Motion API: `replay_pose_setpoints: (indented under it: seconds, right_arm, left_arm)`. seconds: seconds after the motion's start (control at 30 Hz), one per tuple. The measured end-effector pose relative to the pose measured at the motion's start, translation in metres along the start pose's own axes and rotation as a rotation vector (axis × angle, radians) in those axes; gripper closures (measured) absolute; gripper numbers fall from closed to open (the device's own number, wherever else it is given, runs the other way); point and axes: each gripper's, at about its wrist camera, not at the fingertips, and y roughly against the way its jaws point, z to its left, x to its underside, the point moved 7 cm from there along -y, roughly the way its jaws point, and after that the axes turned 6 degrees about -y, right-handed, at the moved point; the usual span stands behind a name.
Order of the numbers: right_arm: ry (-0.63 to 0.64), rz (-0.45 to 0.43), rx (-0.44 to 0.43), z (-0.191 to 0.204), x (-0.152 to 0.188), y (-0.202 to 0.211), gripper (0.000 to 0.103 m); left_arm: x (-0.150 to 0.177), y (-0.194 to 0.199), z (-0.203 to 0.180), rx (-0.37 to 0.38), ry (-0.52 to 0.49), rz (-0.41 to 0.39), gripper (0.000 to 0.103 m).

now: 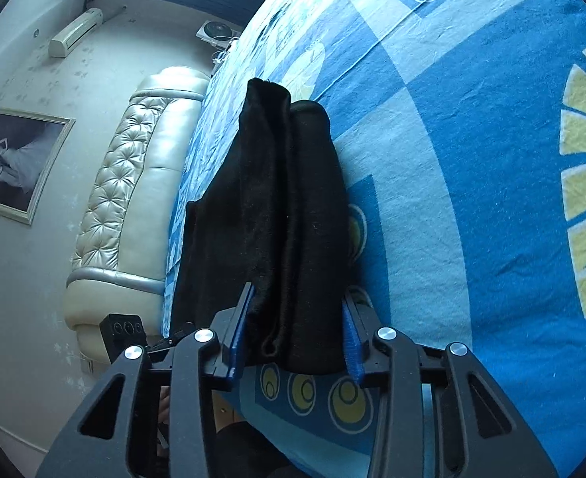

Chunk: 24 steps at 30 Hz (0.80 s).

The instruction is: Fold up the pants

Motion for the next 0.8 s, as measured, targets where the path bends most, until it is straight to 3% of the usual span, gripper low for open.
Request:
replay_pose_setpoints:
  seconds: [0.27,0.8]
  right_arm:
    - [0.006,0.043,-0.006,0.001,0.018,0.002,0.065]
    - [-0.037,0.042,-0.032,-0.017,0.019,-0.003,0.065]
  left_arm:
    - [0.003,0.005,0.007,-0.011,0.007,0.011,0.073]
    - [0.004,-0.009,0.019,-0.020,-0.014,0.001,0.066]
